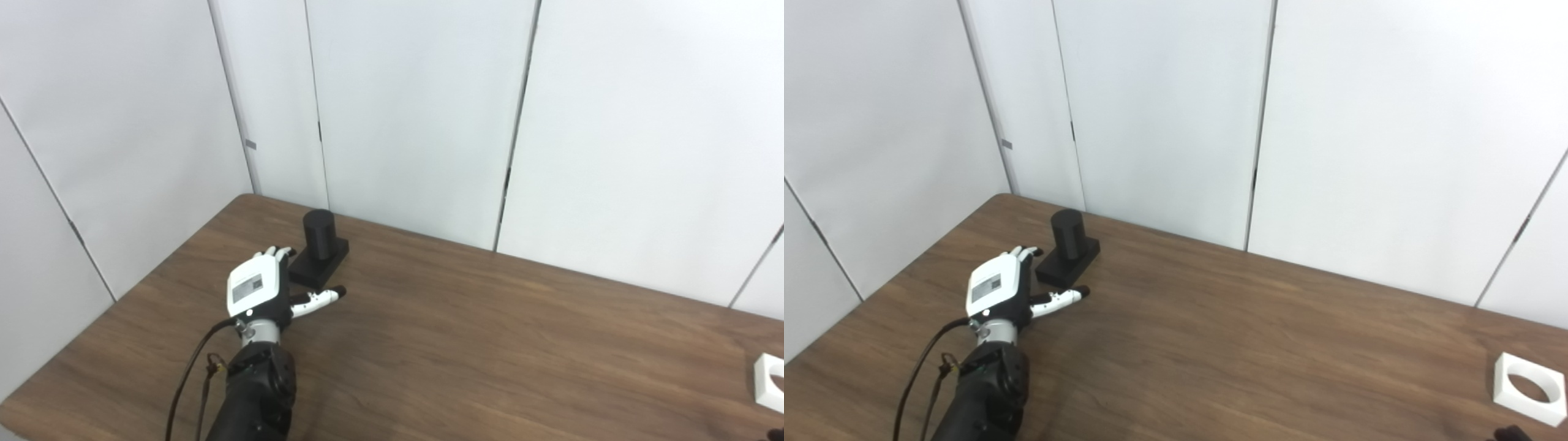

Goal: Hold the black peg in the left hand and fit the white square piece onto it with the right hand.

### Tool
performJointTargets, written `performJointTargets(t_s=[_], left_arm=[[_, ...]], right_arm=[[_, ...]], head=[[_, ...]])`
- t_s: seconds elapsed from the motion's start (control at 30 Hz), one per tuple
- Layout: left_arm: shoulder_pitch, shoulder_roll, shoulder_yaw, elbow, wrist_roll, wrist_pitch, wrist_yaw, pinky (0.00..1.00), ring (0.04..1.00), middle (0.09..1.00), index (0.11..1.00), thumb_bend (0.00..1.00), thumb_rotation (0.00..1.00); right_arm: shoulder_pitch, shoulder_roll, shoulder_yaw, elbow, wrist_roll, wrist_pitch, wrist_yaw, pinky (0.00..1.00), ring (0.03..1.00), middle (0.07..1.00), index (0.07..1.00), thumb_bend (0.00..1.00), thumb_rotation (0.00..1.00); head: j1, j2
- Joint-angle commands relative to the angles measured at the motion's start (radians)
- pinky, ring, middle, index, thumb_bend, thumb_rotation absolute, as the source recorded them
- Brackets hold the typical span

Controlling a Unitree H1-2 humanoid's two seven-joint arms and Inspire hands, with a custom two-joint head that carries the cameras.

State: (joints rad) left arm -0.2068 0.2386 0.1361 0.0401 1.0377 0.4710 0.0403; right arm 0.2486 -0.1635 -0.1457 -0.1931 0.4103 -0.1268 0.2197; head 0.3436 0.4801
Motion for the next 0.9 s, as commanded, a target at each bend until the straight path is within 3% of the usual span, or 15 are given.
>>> performJointTargets(t_s=[0.0, 0.23, 0.33, 0.43, 0.87], left_arm=[[-0.058, 0.030, 0.003, 0.009, 0.041, -0.001, 0.029, 0.90, 0.941, 0.936, 0.847, 0.91, 0.69], [-0.107, 0.055, -0.002, 0.101, 0.042, -0.002, 0.038, 0.91, 0.942, 0.937, 0.846, 0.90, 0.68], [-0.128, 0.068, -0.017, 0.152, 0.054, -0.001, 0.044, 0.90, 0.940, 0.932, 0.851, 0.90, 0.69], [-0.154, 0.077, -0.023, 0.209, 0.086, -0.001, 0.044, 0.89, 0.933, 0.925, 0.852, 0.91, 0.71], [-0.245, 0.077, -0.020, 0.384, 0.133, -0.001, 0.061, 0.89, 0.921, 0.907, 0.824, 0.92, 0.73]], right_arm=[[0.019, 0.018, 0.010, 0.004, 0.009, -0.003, 0.005, 0.83, 0.927, 0.911, 0.875, 0.87, 0.84], [0.022, 0.023, 0.014, -0.008, 0.013, 0.011, 0.003, 0.87, 0.946, 0.927, 0.892, 0.88, 0.83], [0.022, 0.018, 0.016, -0.005, -0.002, 0.004, 0.008, 0.84, 0.942, 0.928, 0.906, 0.88, 0.85], [0.017, 0.012, 0.019, 0.011, 0.003, -0.017, 0.028, 0.89, 0.984, 0.962, 0.955, 0.90, 0.88], [0.030, 0.028, 0.021, -0.009, -0.060, 0.012, -0.025, 0.92, 0.989, 0.960, 0.967, 0.90, 0.91]], head=[[0.000, 0.002], [-0.012, 0.005], [-0.015, 0.007], [-0.016, 0.010], [-0.029, 0.015]])
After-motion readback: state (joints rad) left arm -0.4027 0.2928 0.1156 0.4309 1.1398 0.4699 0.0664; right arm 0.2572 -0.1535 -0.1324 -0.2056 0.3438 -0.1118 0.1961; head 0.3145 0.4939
